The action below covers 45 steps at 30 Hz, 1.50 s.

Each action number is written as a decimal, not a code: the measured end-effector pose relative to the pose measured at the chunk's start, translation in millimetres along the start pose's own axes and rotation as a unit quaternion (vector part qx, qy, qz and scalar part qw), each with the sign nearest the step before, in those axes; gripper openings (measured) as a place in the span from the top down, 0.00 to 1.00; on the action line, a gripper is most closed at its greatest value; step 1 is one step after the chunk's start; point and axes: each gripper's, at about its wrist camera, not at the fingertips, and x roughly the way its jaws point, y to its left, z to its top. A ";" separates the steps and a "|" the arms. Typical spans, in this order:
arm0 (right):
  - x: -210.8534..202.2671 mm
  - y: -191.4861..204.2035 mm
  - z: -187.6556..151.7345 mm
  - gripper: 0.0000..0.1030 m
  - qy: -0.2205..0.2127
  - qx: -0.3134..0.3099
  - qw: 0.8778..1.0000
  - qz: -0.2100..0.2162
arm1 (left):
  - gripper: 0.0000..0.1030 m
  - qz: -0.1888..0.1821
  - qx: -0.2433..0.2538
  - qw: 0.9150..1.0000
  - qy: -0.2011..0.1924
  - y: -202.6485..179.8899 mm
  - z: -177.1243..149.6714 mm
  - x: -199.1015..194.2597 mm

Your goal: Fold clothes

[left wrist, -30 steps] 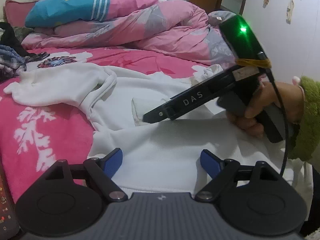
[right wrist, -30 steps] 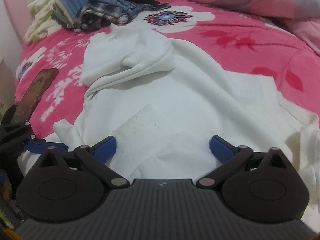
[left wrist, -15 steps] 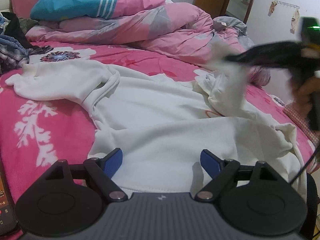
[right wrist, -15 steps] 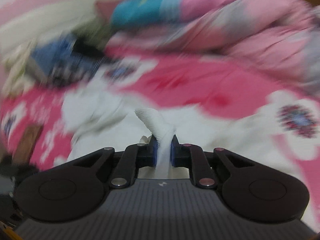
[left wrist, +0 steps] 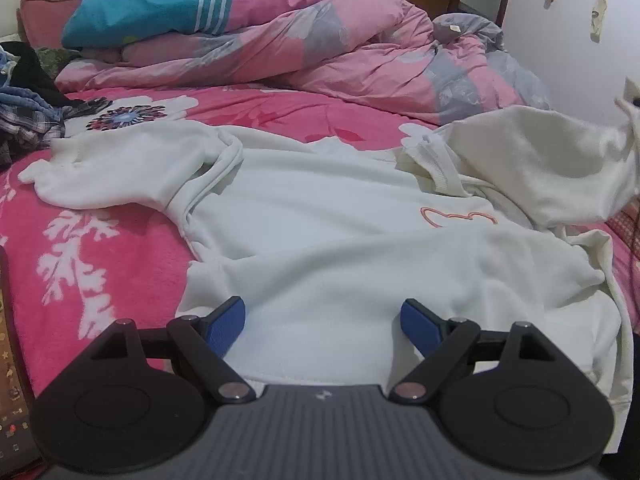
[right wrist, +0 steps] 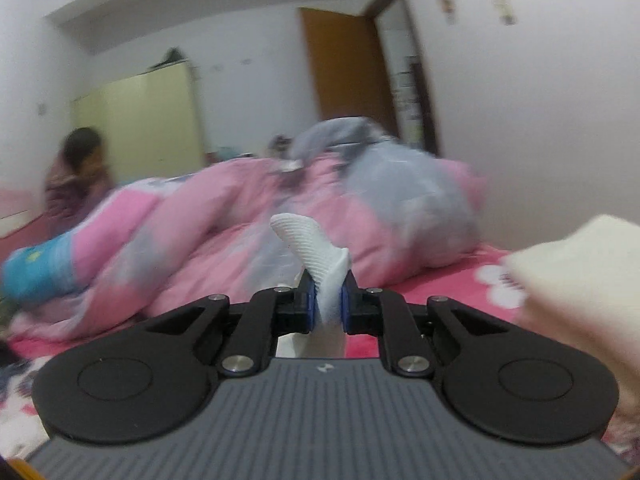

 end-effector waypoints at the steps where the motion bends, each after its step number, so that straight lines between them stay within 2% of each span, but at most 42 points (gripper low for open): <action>1: 7.9 -6.8 -4.9 0.90 0.004 -0.003 1.000 -0.016 | 0.16 0.002 0.000 1.000 0.001 -0.5 0.2 0.0; 3: 24.4 -19.3 -17.4 0.90 0.016 -0.004 0.999 -0.041 | 0.16 0.004 0.001 1.000 0.002 -1.2 0.7 -0.2; 5: 42.7 -27.1 -38.8 0.90 0.040 0.006 0.998 -0.048 | 0.16 0.006 0.001 1.000 0.003 -1.1 0.8 0.2; 10: 88.6 -16.7 -106.6 0.85 0.140 0.002 0.989 -0.047 | 0.16 0.008 0.004 1.000 0.002 -1.9 0.0 0.4; 11: 97.0 -13.5 -119.4 0.83 0.167 0.007 0.985 -0.050 | 0.16 0.008 0.004 1.000 0.002 -1.7 -0.1 0.4; 13: 107.9 -10.4 -139.5 0.67 0.212 0.035 0.975 -0.056 | 0.16 0.005 0.002 1.000 0.001 -1.0 -0.3 0.3; 14: 105.9 -10.6 -144.0 0.63 0.217 0.055 0.973 -0.056 | 0.16 0.004 0.001 1.000 0.000 -0.3 -0.4 0.2; 16: 98.3 -13.6 -148.8 0.43 0.213 0.099 0.971 -0.054 | 0.16 0.001 0.000 1.000 -0.001 0.8 -0.7 -0.1; 18: 89.6 -15.8 -149.0 0.36 0.202 0.129 0.969 -0.055 | 0.16 -0.002 -0.002 1.000 -0.003 1.6 -1.3 -0.5; 22: 48.5 -13.2 -142.0 0.25 0.185 0.134 0.972 -0.064 | 0.14 -0.006 -0.004 1.000 -0.007 2.2 -2.6 -0.8; 28: 5.2 0.8 -133.9 0.19 0.185 0.118 0.975 -0.032 | 0.13 -0.009 -0.005 1.000 -0.010 2.8 -3.2 -0.4; 32: -11.9 24.3 -138.4 0.16 0.198 0.108 0.974 0.009 | 0.13 -0.011 -0.006 1.000 -0.010 3.5 -3.8 -0.8; 35: -15.9 51.9 -148.5 0.16 0.217 0.080 0.972 0.034 | 0.13 -0.011 -0.006 1.000 -0.010 4.1 -4.0 -0.9; 41: -13.0 120.9 -176.4 0.12 0.251 -0.025 0.965 0.069 | 0.09 -0.012 0.002 1.000 -0.007 2.8 -4.9 -1.9; 43: -13.9 143.9 -185.1 0.01 0.250 -0.065 0.963 0.077 | 0.09 -0.011 0.004 1.000 -0.006 1.4 -4.8 -2.9; 45: -14.9 164.3 -192.0 0.01 0.245 -0.098 0.961 0.089 | 0.09 -0.011 0.006 1.000 -0.005 1.2 -4.0 -4.4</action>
